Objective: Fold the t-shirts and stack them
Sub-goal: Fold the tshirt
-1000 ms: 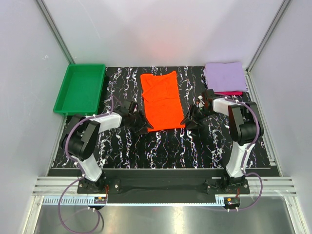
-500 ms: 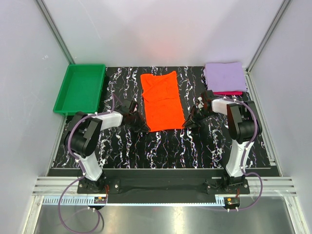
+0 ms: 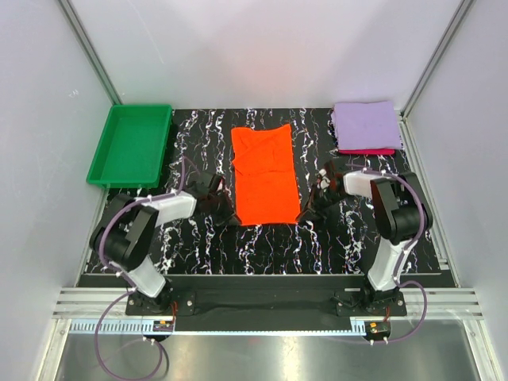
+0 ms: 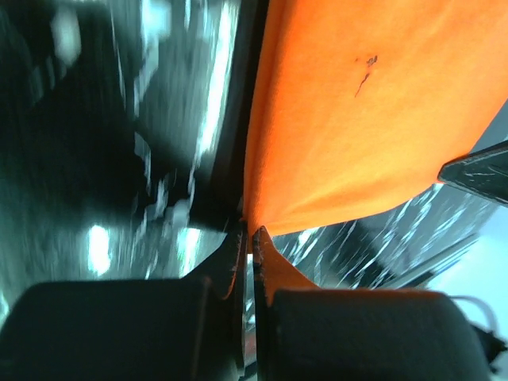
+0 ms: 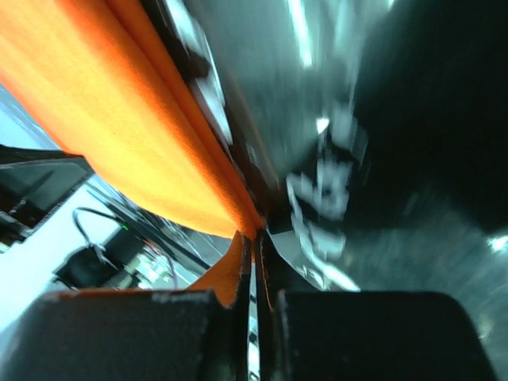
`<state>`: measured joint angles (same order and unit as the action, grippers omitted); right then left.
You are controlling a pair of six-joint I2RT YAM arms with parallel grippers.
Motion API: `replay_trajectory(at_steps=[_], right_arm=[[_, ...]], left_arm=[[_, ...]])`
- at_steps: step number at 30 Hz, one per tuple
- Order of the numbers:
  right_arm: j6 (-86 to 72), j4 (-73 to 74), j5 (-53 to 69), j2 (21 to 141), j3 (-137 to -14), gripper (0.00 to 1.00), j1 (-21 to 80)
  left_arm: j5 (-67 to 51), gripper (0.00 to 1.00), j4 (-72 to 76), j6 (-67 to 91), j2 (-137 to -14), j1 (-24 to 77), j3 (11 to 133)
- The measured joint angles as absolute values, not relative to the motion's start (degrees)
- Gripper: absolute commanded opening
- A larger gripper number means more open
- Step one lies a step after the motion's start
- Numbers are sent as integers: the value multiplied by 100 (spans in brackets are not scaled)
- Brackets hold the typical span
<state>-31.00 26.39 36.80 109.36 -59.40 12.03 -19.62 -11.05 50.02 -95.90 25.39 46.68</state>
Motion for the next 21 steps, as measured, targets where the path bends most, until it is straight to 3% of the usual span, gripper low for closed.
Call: replay_trajectory(at_steps=[13, 18, 21], right_arm=[[-3964, 2757, 3057, 8108, -3732, 0, 2364], [-4237, 3245, 2910, 6755, -3607, 0, 2467], [-4263, 3566, 2842, 6569, -3879, 0, 2471]], left_arm=[[-1247, 0, -2036, 5354, -6895, 3857, 3059], [-1020, 0, -2672, 5542, -5905, 4156, 3083], [-829, 0, -3162, 5474, -5791, 4176, 3548]])
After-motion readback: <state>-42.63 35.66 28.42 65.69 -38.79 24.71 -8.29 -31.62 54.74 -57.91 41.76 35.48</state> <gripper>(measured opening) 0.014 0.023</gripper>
